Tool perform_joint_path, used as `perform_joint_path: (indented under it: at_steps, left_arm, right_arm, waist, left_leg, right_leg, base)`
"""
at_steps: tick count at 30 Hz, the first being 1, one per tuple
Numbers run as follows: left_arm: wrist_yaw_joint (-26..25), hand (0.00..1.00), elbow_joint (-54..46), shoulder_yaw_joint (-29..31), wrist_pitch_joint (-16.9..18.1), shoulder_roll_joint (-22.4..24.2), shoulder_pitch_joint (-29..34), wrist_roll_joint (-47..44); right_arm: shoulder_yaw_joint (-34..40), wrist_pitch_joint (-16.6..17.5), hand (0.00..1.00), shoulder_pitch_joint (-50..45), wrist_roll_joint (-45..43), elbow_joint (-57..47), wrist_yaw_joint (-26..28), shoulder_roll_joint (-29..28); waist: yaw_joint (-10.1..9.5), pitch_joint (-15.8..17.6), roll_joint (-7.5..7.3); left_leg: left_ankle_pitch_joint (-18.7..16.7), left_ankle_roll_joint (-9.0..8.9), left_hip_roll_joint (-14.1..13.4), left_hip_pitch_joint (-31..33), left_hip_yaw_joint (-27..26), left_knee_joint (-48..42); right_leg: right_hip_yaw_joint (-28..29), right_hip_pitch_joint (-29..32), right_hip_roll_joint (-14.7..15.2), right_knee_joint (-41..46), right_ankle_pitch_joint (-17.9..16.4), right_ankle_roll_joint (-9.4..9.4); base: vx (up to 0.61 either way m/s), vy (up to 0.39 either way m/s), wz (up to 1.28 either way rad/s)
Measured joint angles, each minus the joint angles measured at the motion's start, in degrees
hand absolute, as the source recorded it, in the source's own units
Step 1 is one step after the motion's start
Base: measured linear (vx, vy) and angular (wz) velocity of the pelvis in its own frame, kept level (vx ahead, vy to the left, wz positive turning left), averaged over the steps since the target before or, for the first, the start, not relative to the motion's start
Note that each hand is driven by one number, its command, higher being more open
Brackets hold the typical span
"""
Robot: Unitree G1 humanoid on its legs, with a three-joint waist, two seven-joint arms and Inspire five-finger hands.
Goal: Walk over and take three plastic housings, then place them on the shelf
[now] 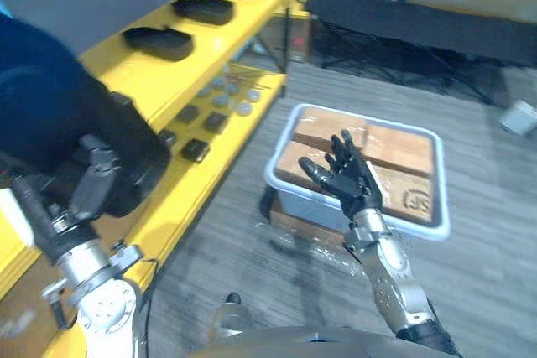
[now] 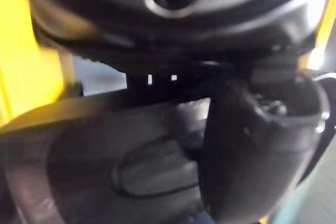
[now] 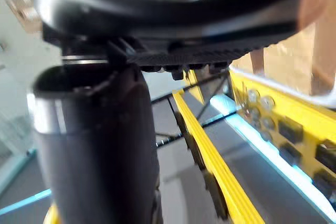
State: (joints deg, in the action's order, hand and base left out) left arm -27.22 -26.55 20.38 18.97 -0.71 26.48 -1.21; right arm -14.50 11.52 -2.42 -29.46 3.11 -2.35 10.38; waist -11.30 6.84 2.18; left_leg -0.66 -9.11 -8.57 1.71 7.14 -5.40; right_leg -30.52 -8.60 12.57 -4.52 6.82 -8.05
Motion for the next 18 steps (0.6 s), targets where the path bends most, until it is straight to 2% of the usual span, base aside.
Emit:
perform_joint_path:
  at_steps: [1,5,9,11,12,14,16,18]
  left_arm:
    - [0.0,0.0,0.0,2.2,0.3,1.1,1.5,-1.8]
    - [2.1,0.0,0.0,6.6,2.4,3.6,4.9,-6.6]
    - [6.4,0.0,-1.0,7.5,3.5,4.7,5.7,-7.0]
    - [9.0,0.0,-1.6,7.2,3.5,4.6,5.2,-6.8]
    - [10.5,0.0,-1.6,6.7,3.5,4.2,4.8,-6.8]
    - [13.1,0.0,-1.6,5.2,3.5,3.2,4.1,-7.1]
    - [15.1,0.0,-1.6,3.9,3.5,1.7,3.1,-7.2]
    - [14.3,0.0,-1.5,3.3,3.5,0.8,3.1,-5.7]
  right_arm:
    - [-1.4,0.0,1.0,1.7,0.0,1.0,-0.7,-0.2]
    - [-4.5,0.0,1.0,5.1,0.1,2.1,-0.9,-1.3]
    - [-8.3,-1.2,1.0,7.9,7.7,5.3,-1.8,-2.3]
    - [-9.0,-1.8,1.0,7.8,8.8,5.5,-2.3,-2.3]
    - [-9.0,-2.4,1.0,7.7,8.8,5.5,-3.1,-2.1]
    - [-7.6,-2.4,1.0,6.8,8.7,5.4,-4.5,-1.6]
    - [-4.9,-2.4,1.0,5.0,8.7,5.3,-4.9,-0.8]
    - [-3.0,-2.4,1.0,3.5,8.8,5.3,-5.8,-0.4]
  waist:
    - [-1.32,-0.2,-0.28]
    - [-4.35,-0.9,-1.54]
    - [-5.63,-1.3,-2.21]
    - [-5.16,-1.3,-2.24]
    - [-4.06,-1.3,-2.2]
    - [-2.1,-1.3,-2.27]
    - [-2.4,-1.1,-2.19]
    - [-2.28,-1.0,-2.01]
  left_leg:
    - [0.0,-0.06,0.5,0.0,1.2,0.4]
    - [0.0,-0.18,1.5,0.4,4.0,0.5]
    - [-0.6,0.12,2.4,1.0,5.2,-0.9]
    - [-1.0,0.29,2.9,1.9,6.7,-1.7]
    - [-0.8,0.51,3.2,2.5,8.3,-1.7]
    - [-0.4,0.61,4.2,3.7,11.8,-2.0]
    - [-0.3,0.48,4.4,4.1,13.2,-2.4]
    - [0.2,-0.19,4.4,4.2,14.0,-2.5]
  right_leg:
    - [-1.4,-0.8,0.2,0.0,-0.4,-0.16]
    - [-4.4,-2.4,0.7,0.0,-1.5,-0.58]
    - [-5.5,-2.7,1.6,1.7,-2.6,-0.7]
    - [-5.8,-2.5,1.9,3.4,-3.9,-0.91]
    - [-4.5,-2.2,1.8,5.2,-6.2,-1.48]
    - [-1.7,-1.5,1.4,8.4,-9.7,-1.43]
    - [-0.9,-0.4,1.6,12.0,-12.3,-0.94]
    - [-1.4,-0.4,1.7,13.8,-13.5,-0.91]
  base:
    - [0.0,0.003,0.59]
    - [0.03,0.002,0.42]
    - [0.04,0.02,0.17]
    - [0.02,0.007,0.35]
    - [0.01,-0.021,0.66]
    - [0.01,-0.052,0.87]
    - [0.02,-0.059,0.55]
    - [0.06,-0.082,0.31]
